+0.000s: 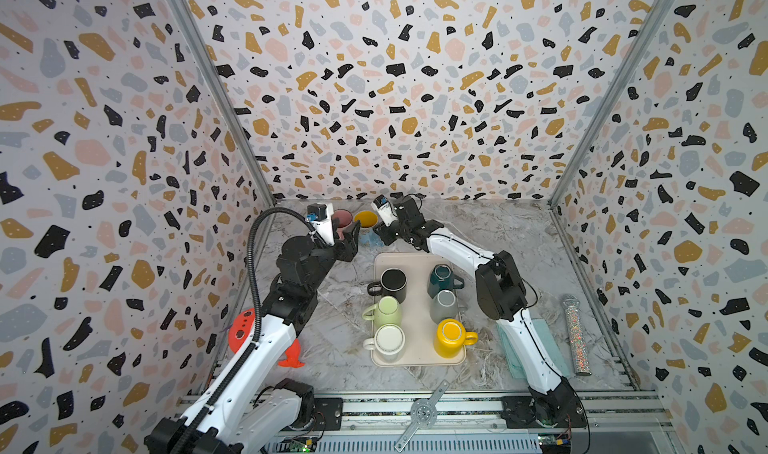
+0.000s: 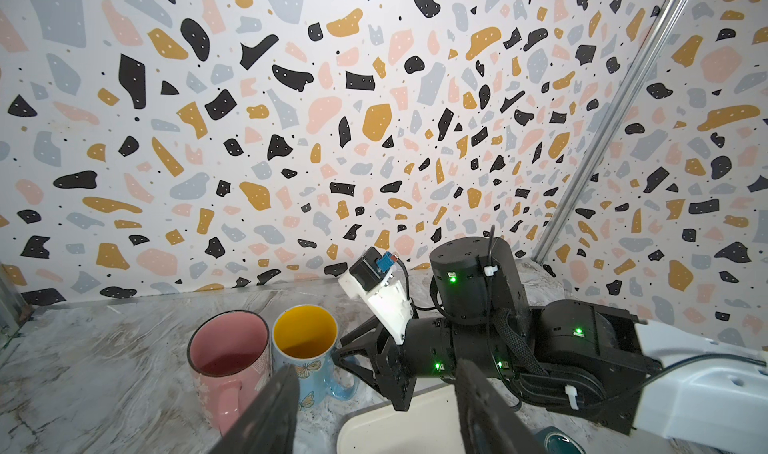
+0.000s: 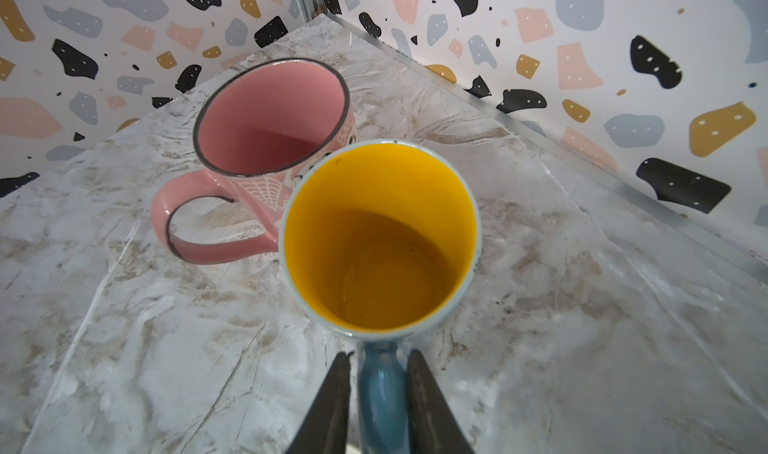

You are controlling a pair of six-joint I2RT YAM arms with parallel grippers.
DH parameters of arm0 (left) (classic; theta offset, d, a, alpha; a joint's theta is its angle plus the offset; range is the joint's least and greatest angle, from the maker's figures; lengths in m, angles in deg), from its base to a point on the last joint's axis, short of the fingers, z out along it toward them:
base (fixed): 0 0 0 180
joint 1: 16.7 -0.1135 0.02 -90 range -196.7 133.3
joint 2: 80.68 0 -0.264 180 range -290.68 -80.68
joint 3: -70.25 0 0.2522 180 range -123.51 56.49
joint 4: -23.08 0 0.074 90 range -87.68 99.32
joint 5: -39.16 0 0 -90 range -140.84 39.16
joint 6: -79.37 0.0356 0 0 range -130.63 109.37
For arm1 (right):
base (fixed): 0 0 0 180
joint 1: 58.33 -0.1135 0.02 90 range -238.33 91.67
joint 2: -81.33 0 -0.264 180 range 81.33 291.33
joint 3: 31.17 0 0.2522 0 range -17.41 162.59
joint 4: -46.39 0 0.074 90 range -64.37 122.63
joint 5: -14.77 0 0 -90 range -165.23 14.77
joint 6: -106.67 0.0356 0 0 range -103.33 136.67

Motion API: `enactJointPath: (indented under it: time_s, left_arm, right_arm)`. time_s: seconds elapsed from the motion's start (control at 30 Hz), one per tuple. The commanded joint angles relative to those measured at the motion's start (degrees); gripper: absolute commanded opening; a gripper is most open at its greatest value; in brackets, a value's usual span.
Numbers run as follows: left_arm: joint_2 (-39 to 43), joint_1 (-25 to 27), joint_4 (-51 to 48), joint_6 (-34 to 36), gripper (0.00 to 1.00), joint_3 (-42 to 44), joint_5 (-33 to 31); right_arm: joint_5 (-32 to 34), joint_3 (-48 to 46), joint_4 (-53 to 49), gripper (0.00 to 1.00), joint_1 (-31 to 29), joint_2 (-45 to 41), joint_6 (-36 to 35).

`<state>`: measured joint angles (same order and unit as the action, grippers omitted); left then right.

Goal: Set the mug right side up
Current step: 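Lower the blue mug upright beside the pink mug with the right gripper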

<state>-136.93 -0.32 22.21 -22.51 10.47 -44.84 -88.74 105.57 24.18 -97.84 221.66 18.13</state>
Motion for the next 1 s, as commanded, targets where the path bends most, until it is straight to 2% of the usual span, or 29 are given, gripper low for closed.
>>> enactJointPath:
  time_s: [0.0, 0.3, 0.63, 0.97]
  left_arm:
    - [1.15, -0.34, 3.59, -0.86, 0.61, 1.0, 0.94]
    - [2.16, -0.3, 3.68, -1.61, 0.61, 1.86, 1.38]
    - [3.12, -0.3, 3.38, -1.83, 0.61, 2.25, 1.73]
    - [3.44, -0.3, 3.29, -2.07, 0.61, 2.34, 1.58]
  right_arm:
    - [-1.29, 1.61, -3.27, 0.25, -0.51, -2.56, 0.68]
    - [-4.06, -2.94, -3.47, 0.24, -0.83, -5.11, 3.31]
    - [-5.04, -3.16, -4.16, 0.24, -1.8, -5.45, 4.64]
    - [-3.67, -2.25, -3.89, 0.35, -1.76, -6.25, 5.22]
